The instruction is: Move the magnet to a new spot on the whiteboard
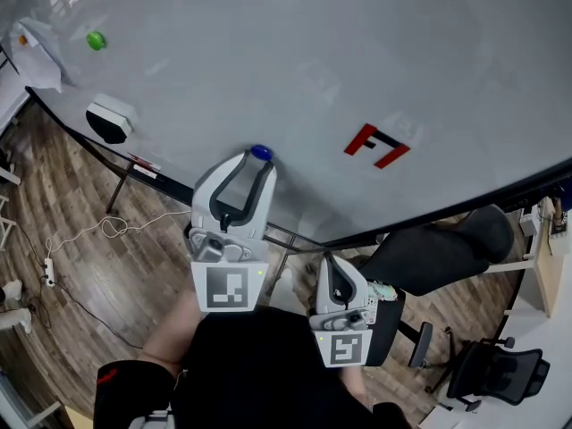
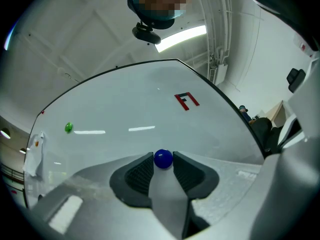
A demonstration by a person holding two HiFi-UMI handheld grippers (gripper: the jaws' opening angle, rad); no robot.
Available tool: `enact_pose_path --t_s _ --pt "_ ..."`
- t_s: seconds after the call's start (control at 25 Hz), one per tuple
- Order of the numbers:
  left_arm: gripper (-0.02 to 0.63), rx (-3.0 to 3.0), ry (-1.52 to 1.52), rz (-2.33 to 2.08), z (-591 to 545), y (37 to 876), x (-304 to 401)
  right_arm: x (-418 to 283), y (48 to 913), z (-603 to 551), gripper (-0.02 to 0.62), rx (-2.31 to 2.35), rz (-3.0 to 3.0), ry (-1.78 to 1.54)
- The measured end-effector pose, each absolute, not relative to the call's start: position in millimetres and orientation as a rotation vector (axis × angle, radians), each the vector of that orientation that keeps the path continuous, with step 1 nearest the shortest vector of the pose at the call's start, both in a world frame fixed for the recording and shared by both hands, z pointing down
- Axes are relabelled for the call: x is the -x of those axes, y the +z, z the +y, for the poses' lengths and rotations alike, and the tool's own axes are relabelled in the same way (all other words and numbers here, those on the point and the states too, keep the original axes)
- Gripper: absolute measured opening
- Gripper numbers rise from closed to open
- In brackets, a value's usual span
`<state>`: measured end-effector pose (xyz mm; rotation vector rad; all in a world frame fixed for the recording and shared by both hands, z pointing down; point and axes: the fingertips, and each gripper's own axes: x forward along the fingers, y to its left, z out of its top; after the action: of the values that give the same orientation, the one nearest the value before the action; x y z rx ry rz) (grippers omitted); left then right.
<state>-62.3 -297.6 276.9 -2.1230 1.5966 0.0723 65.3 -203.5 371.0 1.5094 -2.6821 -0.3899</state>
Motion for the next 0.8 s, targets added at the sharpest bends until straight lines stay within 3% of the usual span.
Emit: enact_pose_path --t_s 0.8 --pt "0.126 2.107 0.082 1.575 -304.0 273.8 59.1 -70.1 373.2 -203.0 -0.002 -1.542 -2.647 -0.378"
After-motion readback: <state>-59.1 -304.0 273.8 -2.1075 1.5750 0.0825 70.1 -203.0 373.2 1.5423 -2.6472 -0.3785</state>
